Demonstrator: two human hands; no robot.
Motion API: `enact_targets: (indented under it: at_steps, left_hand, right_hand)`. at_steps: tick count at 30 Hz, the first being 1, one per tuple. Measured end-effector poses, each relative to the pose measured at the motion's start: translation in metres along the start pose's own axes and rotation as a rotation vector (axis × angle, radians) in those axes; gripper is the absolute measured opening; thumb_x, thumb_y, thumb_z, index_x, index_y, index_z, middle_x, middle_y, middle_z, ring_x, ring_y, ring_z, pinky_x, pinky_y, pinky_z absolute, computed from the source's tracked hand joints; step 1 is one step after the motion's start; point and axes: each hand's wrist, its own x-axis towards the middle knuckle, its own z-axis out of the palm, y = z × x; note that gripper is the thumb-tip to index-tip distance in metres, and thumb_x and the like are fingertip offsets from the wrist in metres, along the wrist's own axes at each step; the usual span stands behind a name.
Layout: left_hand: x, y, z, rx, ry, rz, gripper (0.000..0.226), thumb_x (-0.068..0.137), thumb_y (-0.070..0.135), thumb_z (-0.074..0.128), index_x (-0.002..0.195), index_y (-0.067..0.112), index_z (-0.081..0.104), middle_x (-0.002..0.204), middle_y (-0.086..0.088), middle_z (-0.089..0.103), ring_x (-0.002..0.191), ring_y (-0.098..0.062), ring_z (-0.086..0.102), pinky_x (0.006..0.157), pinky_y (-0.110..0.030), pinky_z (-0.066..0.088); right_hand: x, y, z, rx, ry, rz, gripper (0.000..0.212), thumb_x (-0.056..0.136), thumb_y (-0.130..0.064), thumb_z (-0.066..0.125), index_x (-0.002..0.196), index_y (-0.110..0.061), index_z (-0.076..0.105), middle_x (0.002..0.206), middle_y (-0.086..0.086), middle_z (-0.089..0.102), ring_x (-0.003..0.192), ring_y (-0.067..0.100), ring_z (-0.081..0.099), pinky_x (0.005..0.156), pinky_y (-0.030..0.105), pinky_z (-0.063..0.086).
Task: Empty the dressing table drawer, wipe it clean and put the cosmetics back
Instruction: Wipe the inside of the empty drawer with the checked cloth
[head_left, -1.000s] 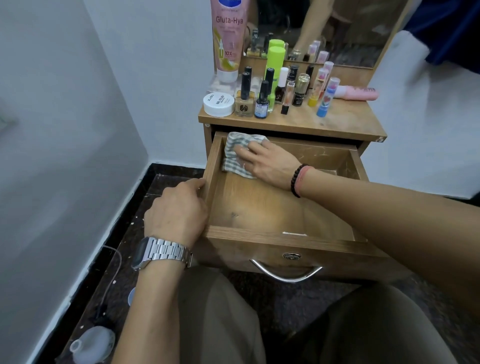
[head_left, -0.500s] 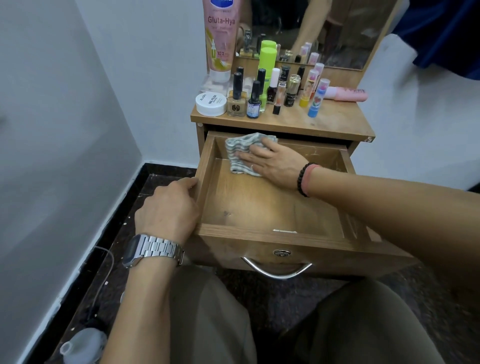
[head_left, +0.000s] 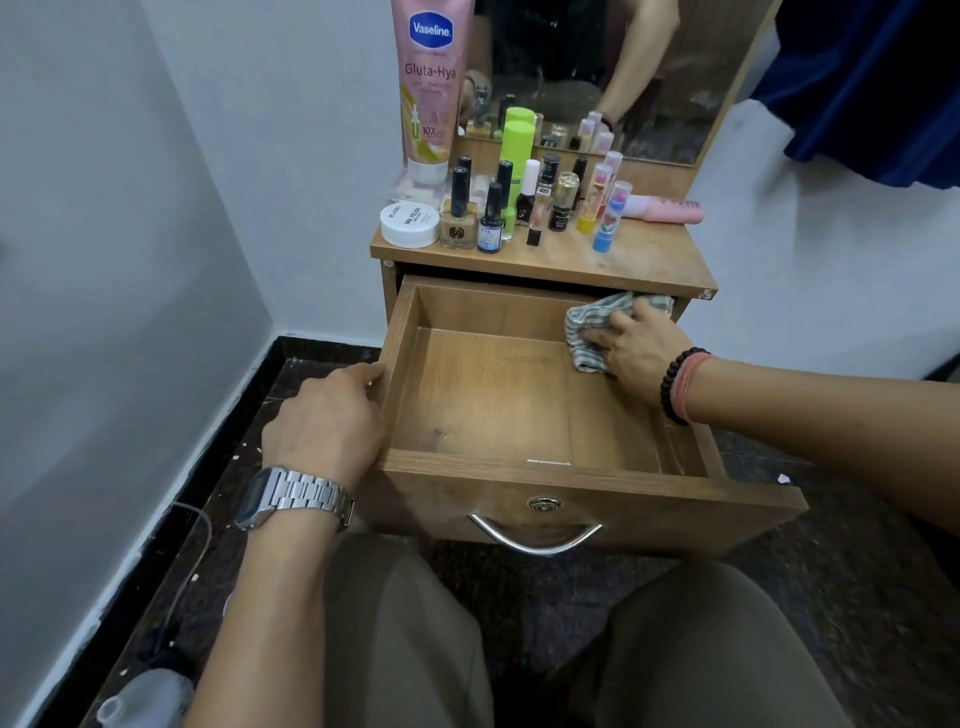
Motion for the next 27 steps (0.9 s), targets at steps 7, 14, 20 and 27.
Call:
enact_targets:
  at_steps: [7,14,20,27]
  left_hand:
    - [0.003,-0.001,0.002,-0.005,0.001,-0.005,0.049,0.092,0.021,0.039,0.135,0.042,0.046,0.129,-0.008,0.058,0.111,-0.039,0.055,0.084,-0.042,0.045]
    - [0.004,-0.003,0.002,-0.003,-0.001,0.014,0.047,0.091,0.022,0.042,0.133,0.042,0.047,0.127,-0.009,0.06,0.108,-0.04,0.056,0.085,-0.044,0.046]
    - [0.004,-0.005,0.003,-0.018,-0.01,0.005,0.047,0.089,0.022,0.045,0.131,0.042,0.047,0.125,-0.004,0.062,0.109,-0.038,0.057,0.086,-0.046,0.047]
    - [0.004,-0.005,0.002,-0.004,-0.024,0.006,0.045,0.091,0.024,0.043,0.132,0.043,0.046,0.125,-0.005,0.062,0.109,-0.038,0.056,0.086,-0.045,0.046]
  right_hand:
    - [0.006,-0.003,0.009,-0.092,0.01,0.023,0.036,0.102,-0.031,0.031,0.129,-0.022,0.053,0.129,-0.001,0.056,0.117,0.022,0.045,0.097,0.037,0.031]
    - [0.013,0.016,0.009,0.097,-0.024,0.004,0.036,0.096,-0.042,0.038,0.104,-0.026,0.07,0.1,-0.004,0.07,0.1,0.019,0.052,0.09,0.036,0.027]
    - [-0.013,0.005,-0.02,0.21,-0.296,-0.177,0.036,0.093,-0.051,0.049,0.105,-0.022,0.067,0.096,-0.003,0.062,0.094,0.017,0.052,0.096,0.04,0.027]
    - [-0.032,0.012,-0.01,0.128,-0.19,-0.167,0.042,0.097,-0.052,0.038,0.114,-0.026,0.066,0.119,-0.008,0.063,0.117,0.018,0.04,0.099,0.04,0.025]
